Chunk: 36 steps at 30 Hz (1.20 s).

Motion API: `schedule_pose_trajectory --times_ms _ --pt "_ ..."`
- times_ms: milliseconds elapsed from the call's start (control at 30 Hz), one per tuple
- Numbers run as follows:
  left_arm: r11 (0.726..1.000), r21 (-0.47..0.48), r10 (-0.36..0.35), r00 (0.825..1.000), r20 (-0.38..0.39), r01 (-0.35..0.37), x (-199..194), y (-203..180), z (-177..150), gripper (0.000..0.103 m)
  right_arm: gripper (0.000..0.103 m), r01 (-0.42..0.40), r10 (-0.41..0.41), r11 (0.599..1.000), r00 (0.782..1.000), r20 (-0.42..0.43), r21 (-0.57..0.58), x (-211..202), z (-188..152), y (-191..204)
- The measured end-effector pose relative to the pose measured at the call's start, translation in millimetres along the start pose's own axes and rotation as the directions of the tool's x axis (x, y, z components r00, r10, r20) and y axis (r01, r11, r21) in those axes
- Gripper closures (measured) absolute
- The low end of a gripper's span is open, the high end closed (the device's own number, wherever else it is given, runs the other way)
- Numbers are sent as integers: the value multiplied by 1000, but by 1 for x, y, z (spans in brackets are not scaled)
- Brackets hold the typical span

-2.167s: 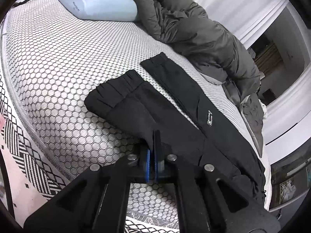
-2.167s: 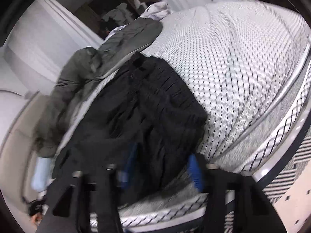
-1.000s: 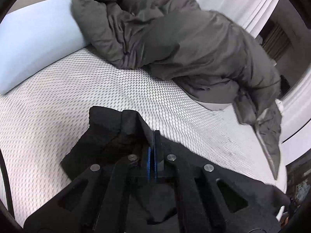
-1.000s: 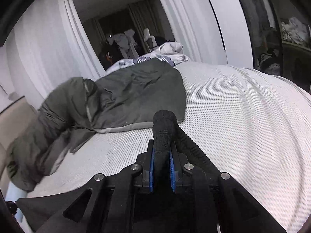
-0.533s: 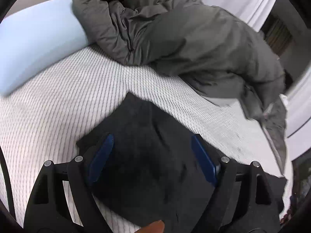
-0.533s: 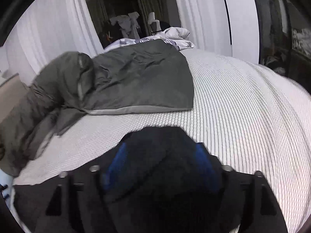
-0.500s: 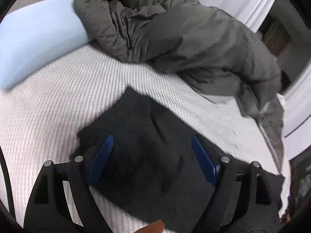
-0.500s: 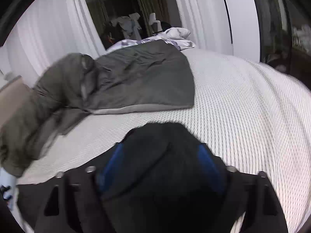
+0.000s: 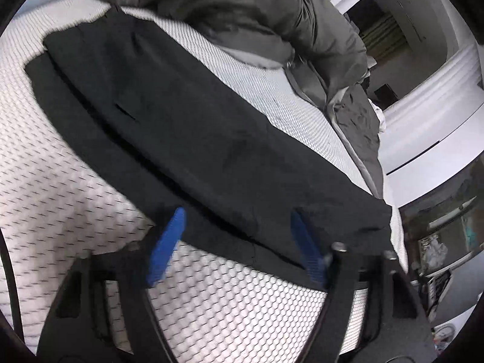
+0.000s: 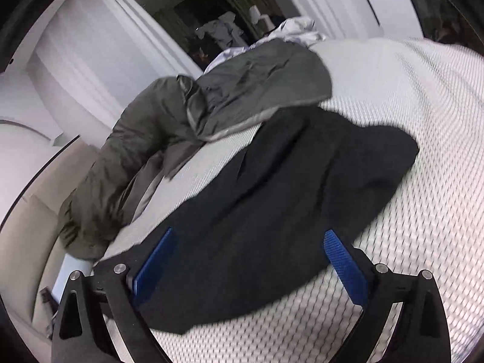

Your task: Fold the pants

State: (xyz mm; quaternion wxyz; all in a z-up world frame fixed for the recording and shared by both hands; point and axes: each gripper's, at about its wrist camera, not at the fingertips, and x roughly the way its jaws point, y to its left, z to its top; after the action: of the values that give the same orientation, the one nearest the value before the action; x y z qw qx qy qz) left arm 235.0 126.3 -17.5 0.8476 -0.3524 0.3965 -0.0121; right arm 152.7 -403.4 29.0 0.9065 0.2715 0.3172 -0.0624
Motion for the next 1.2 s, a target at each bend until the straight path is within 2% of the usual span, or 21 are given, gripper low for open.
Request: schedule_pose_trajectory --times_ms 100,167,233,267,367,433,500,567,600,633,667,733,833,867,967,1000,1033,1067,1133,1200 --pt "998 -8 56 998 -16 -56 21 1 1 54 4 8 -9 999 1000 -26 -45 2 -9 3" --pt "996 -49 76 996 -41 -78 36 7 0 79 4 10 -11 998 1000 -22 -62 2 -10 3" --pt "994 -57 93 995 -33 -94 42 9 -1 98 4 12 -13 999 1000 -16 -52 1 -8 -1" --pt "994 -52 90 996 -26 -92 41 10 -2 100 4 10 -11 999 1000 -15 -45 2 -7 -3" --pt "997 -26 69 998 12 -68 23 9 -7 101 4 36 -37 999 999 -23 -35 4 -4 -11" --pt "997 9 77 996 36 -78 10 6 -11 100 4 57 -59 997 998 -26 -47 3 -4 -14" --pt "993 21 120 993 -4 -120 18 10 -15 98 4 65 -67 996 997 -25 -59 0 -1 -18" --pt "993 -28 113 993 -32 -114 21 18 -18 94 4 74 -75 996 997 -23 -55 -3 2 -25" --pt "993 -56 99 995 -28 -101 16 22 -19 92 4 80 -81 996 997 -21 -34 -4 5 -33" --pt "993 -59 98 995 -23 -100 13 23 -20 86 4 86 -86 996 996 -20 -11 -5 7 -40" --pt "994 -54 99 995 -9 -100 8 23 -21 75 4 93 -92 995 996 -20 34 -7 10 -51" --pt "994 -51 95 995 7 -95 5 25 -24 66 4 85 -81 989 996 -33 121 -7 16 -74" --pt "992 -49 113 994 -4 -113 10 27 -25 66 6 37 -23 958 998 -54 283 9 25 -114" --pt "992 -46 116 993 -2 -116 11 28 -25 66 9 31 -12 948 998 -62 316 16 28 -121" --pt "991 -21 131 991 6 -131 15 26 -24 66 34 -22 30 928 999 -15 372 32 37 -136" --pt "991 -16 134 991 7 -134 17 23 -22 66 60 -20 23 925 1000 -5 380 35 40 -139" --pt "990 -10 138 990 7 -138 18 23 -22 66 80 2 4 922 1000 -14 387 36 40 -140" --pt "990 -7 141 990 8 -141 17 23 -23 66 85 12 -6 919 1000 -15 394 32 40 -139" --pt "989 -9 147 989 6 -147 18 23 -22 66 97 15 -25 946 999 28 323 9 42 -120" --pt "987 -1 160 987 7 -160 21 21 -21 66 98 36 -56 977 994 89 212 -25 43 -98"
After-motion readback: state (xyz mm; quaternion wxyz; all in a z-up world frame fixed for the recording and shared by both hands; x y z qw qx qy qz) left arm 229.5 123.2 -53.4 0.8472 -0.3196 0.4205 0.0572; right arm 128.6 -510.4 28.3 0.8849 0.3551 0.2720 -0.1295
